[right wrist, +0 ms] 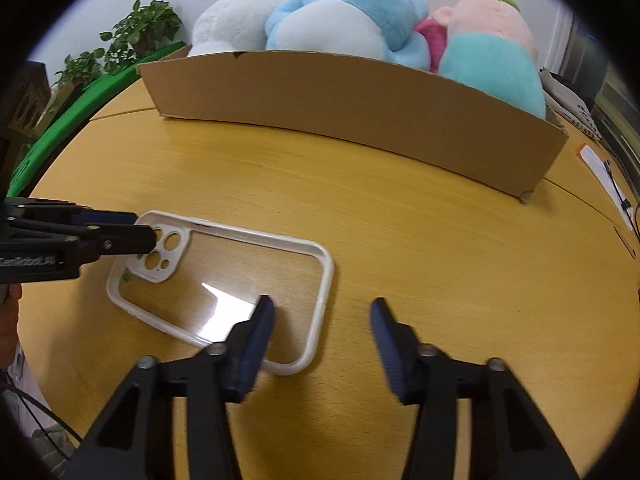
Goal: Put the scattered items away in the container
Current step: 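Lower both grippers to the clear phone case on the table, then close both grippers on the phone case rim and lift it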
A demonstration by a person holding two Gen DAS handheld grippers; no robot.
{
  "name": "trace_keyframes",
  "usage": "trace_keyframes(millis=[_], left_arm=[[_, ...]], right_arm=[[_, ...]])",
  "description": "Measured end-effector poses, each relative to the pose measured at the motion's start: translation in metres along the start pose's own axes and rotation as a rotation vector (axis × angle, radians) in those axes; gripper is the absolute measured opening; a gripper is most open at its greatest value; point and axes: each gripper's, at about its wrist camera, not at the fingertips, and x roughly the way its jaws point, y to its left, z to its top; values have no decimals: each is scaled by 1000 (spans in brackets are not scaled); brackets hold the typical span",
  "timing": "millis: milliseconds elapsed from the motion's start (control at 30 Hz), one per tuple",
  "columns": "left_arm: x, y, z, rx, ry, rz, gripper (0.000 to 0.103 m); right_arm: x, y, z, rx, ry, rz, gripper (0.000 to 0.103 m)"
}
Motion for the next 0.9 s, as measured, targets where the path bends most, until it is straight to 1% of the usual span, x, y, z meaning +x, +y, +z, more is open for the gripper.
trace_keyframes(millis=[33, 100, 133, 167, 233, 300, 433, 567, 667, 767, 900], left_arm=[[0, 0, 0, 2, 1, 11, 11], [-1, 3, -1, -6, -1, 15, 10], [-1, 5, 0, -7, -4, 20, 9], [-2, 6, 0, -8, -10, 20, 8], [-8, 8, 3, -9, -27, 14, 8], [-16, 6, 9, 7, -52, 25, 7], [-41, 4, 31, 13, -125, 10, 7], [-77, 0, 78, 34, -249, 12, 7], [-96, -2, 115, 61, -317, -2, 7], [-112, -4, 162, 102, -381, 14, 7], [-112, -11, 235, 140, -434, 28, 7]], right_arm=[[-1, 1, -1, -4, 0, 6, 19], [-2, 1, -3, -5, -3, 6, 17], [-3, 0, -3, 0, -4, 10, 11], [-4, -2, -3, 7, -7, 15, 9], [-7, -3, 0, 12, -19, 21, 7], [-11, -4, 5, 10, -45, 15, 6], [-26, -7, 26, 7, -118, -8, 6], [-52, -13, 65, -3, -227, -26, 6], [-67, -17, 102, -23, -314, -48, 6], [-75, -28, 145, -42, -377, -87, 6], [-77, -51, 198, -23, -430, -106, 6]])
